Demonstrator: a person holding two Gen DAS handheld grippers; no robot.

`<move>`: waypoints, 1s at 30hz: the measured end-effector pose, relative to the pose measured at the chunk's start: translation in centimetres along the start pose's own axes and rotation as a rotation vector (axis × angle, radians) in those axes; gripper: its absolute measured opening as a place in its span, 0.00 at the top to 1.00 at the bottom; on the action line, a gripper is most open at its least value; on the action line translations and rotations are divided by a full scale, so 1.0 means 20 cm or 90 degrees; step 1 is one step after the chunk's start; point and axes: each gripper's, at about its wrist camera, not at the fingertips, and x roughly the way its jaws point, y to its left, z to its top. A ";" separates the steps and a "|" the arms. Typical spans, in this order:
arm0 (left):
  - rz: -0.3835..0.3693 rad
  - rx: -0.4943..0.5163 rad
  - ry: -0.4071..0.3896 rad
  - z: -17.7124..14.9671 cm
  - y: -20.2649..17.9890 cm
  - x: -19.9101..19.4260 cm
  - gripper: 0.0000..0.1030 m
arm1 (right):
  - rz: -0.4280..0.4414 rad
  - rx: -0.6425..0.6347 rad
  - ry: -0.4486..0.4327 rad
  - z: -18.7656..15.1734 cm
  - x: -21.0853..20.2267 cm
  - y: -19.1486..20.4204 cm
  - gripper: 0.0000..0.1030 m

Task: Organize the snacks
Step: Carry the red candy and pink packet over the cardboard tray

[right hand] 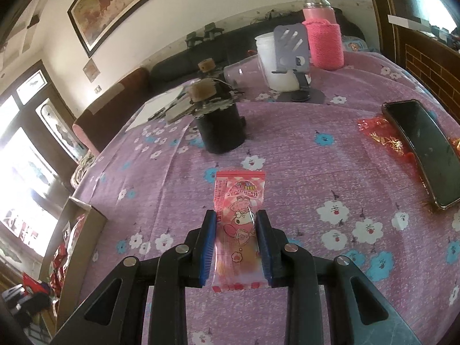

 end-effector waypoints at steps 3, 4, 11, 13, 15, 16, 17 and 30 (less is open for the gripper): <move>0.027 -0.044 -0.020 -0.03 0.18 -0.11 0.88 | -0.006 -0.003 0.003 -0.02 0.01 0.02 0.72; 0.035 -0.057 -0.026 -0.04 0.23 -0.14 0.88 | -0.008 -0.005 0.007 -0.03 0.01 0.03 0.72; 0.080 -0.137 -0.042 -0.15 0.58 -0.28 0.88 | -0.001 -0.042 0.007 -0.10 -0.06 0.23 0.72; 0.083 -0.165 -0.041 -0.19 0.66 -0.30 0.88 | 0.017 -0.061 0.007 -0.12 -0.11 0.34 0.72; 0.081 -0.184 -0.041 -0.22 0.71 -0.30 0.88 | 0.028 -0.084 0.006 -0.13 -0.14 0.44 0.72; 0.080 -0.191 -0.041 -0.23 0.74 -0.31 0.88 | 0.034 -0.096 0.006 -0.14 -0.16 0.50 0.72; 0.077 -0.197 -0.041 -0.25 0.76 -0.31 0.88 | 0.044 -0.111 0.007 -0.14 -0.17 0.57 0.72; 0.048 -0.230 -0.005 -0.32 0.87 -0.25 0.88 | 0.132 -0.195 0.088 -0.27 -0.04 1.20 0.73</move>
